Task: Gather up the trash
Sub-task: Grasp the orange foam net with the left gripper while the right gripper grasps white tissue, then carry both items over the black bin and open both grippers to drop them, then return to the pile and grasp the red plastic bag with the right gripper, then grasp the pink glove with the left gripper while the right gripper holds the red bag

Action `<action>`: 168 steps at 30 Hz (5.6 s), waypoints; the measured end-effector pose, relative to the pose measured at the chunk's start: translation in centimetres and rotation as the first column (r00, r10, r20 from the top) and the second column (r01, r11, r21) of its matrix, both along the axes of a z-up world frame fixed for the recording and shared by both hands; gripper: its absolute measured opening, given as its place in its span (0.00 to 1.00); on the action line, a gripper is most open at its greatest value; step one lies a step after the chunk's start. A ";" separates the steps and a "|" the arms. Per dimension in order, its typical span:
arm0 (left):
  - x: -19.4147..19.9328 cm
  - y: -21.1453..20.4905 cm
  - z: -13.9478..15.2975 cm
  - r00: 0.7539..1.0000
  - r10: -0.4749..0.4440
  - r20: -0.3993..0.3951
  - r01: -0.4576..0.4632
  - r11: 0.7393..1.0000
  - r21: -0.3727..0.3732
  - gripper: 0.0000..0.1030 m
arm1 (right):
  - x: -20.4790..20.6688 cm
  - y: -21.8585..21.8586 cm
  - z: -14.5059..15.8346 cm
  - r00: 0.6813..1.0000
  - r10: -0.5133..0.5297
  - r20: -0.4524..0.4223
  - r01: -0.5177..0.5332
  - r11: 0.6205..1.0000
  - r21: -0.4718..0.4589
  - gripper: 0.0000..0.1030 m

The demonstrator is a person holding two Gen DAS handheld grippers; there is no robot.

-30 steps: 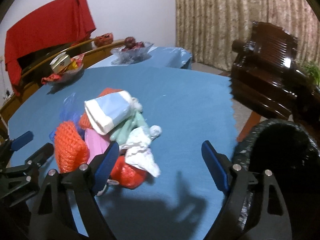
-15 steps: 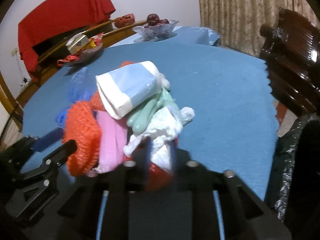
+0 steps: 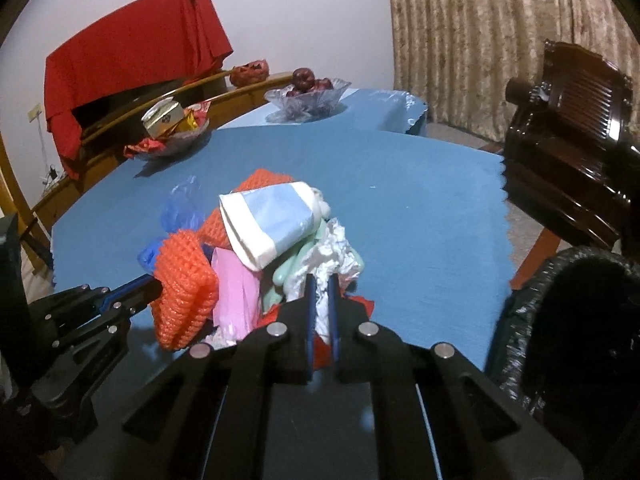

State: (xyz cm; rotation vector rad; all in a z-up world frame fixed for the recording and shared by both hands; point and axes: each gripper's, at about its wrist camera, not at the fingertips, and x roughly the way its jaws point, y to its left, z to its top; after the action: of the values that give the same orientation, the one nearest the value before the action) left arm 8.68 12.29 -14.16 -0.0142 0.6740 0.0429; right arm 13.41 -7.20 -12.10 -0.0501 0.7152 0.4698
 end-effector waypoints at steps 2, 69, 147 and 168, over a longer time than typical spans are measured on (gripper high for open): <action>0.1 0.0 -0.2 1.000 0.003 -0.015 -0.003 1.000 0.000 0.27 | -0.1 -0.3 -0.4 1.000 -0.012 -0.009 0.012 1.000 -0.014 0.05; 3.6 -28.4 4.3 0.809 -0.587 0.025 0.580 0.791 -0.197 0.45 | -8.5 -27.1 0.4 0.856 -0.516 0.021 0.516 0.855 -0.054 0.19; 1.7 -1.7 0.3 0.994 -0.106 0.035 0.108 0.993 -0.057 0.77 | 0.2 -0.7 -3.8 0.998 0.012 -0.061 -0.011 1.000 0.011 0.32; 5.1 -4.4 -2.0 0.988 -0.153 -0.026 0.151 0.986 -0.075 0.12 | 0.3 -4.2 -3.2 0.999 -0.034 -0.035 0.035 0.999 0.022 0.32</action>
State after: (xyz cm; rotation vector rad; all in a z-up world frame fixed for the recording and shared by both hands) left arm 13.83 7.91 -16.12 -0.0318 0.7059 -0.1287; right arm 13.68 -11.35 -15.28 -0.0082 0.7440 0.4463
